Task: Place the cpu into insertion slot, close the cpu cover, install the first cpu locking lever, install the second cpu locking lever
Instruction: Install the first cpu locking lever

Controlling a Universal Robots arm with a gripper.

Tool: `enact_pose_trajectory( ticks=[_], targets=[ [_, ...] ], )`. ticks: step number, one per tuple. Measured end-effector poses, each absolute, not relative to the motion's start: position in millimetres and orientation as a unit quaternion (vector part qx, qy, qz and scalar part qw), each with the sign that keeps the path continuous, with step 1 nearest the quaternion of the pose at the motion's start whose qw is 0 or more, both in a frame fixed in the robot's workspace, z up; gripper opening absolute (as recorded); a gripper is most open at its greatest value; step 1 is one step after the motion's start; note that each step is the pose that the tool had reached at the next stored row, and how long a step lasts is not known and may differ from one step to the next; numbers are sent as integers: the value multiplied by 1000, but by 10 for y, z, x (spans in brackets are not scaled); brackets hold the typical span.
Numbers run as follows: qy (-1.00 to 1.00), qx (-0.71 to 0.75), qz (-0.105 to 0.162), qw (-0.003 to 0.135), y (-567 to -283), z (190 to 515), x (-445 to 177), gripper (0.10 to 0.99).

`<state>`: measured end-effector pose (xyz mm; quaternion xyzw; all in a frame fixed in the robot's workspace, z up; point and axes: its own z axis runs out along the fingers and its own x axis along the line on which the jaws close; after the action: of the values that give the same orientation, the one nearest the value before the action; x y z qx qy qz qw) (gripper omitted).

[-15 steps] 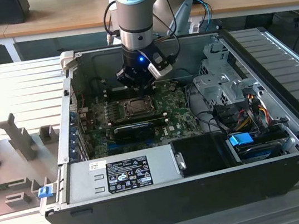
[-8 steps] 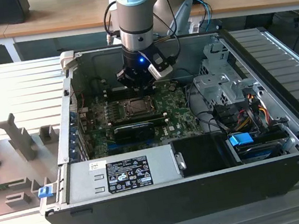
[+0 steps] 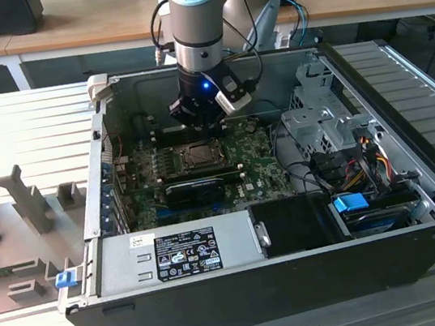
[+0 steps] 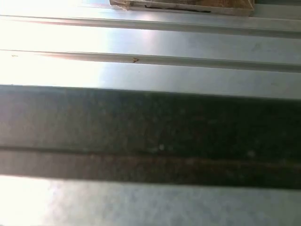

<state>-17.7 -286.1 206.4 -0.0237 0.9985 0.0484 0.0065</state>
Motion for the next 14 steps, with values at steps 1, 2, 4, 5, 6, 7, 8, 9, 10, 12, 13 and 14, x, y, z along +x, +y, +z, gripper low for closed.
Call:
enact_pose_trajectory(
  ticks=[1,2,4,5,6,7,8,9,10,12,13,14],
  targets=[
    [999,-24,48,6,-2862,2062,-177,106],
    [999,-24,48,6,-2863,2059,-178,106],
    [999,-24,48,6,-2863,2050,-177,106],
    [999,-24,48,6,-2863,2045,-177,106],
    [999,-24,48,6,-2864,2042,-177,106],
    [999,-24,48,6,-2865,2038,-178,106],
    [999,-24,48,6,-2866,2032,-178,106],
    [999,-24,48,6,-2872,2003,-177,106],
    [998,-24,56,7,-2873,1996,-174,106],
    [998,-24,62,7,-2869,2013,-173,106],
    [998,-24,61,7,-2870,2030,-173,106],
    [998,-24,61,7,-2872,2054,-174,106]
  ],
)
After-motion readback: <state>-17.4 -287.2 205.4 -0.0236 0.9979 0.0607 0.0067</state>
